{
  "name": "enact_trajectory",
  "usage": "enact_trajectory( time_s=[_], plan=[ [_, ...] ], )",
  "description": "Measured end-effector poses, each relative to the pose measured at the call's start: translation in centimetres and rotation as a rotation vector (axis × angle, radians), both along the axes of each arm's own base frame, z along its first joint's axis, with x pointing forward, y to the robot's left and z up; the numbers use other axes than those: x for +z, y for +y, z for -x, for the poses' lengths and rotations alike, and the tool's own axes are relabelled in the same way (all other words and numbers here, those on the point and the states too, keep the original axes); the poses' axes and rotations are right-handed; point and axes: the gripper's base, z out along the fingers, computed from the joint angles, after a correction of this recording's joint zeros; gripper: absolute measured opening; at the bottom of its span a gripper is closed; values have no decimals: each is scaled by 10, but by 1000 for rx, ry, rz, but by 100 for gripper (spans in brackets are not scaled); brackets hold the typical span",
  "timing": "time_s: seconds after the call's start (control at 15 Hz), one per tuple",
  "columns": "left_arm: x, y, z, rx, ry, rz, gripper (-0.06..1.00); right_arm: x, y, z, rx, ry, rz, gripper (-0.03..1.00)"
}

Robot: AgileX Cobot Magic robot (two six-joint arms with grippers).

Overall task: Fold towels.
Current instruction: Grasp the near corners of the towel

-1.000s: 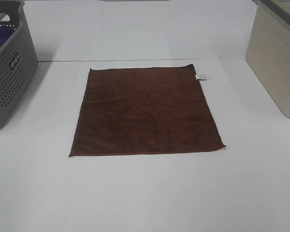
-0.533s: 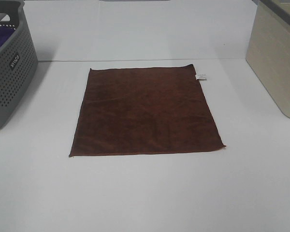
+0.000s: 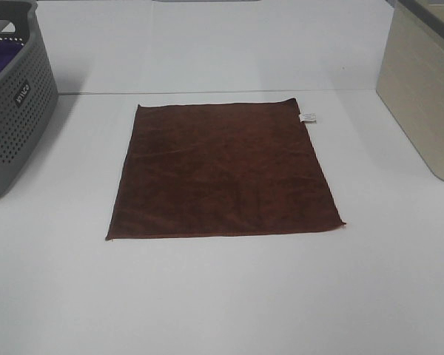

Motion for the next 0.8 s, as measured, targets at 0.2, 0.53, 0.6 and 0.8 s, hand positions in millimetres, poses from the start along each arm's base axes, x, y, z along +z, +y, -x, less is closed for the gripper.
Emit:
enact_trajectory(
  time_s=[0.2, 0.53, 0.6, 0.8],
  plan=[
    [0, 0, 0, 0, 0, 0, 67, 0, 0, 0, 0, 0, 0, 64],
    [0, 0, 0, 0, 0, 0, 67, 0, 0, 0, 0, 0, 0, 64],
    [0, 0, 0, 0, 0, 0, 67, 0, 0, 0, 0, 0, 0, 64],
    [0, 0, 0, 0, 0, 0, 67, 0, 0, 0, 0, 0, 0, 64]
  ],
)
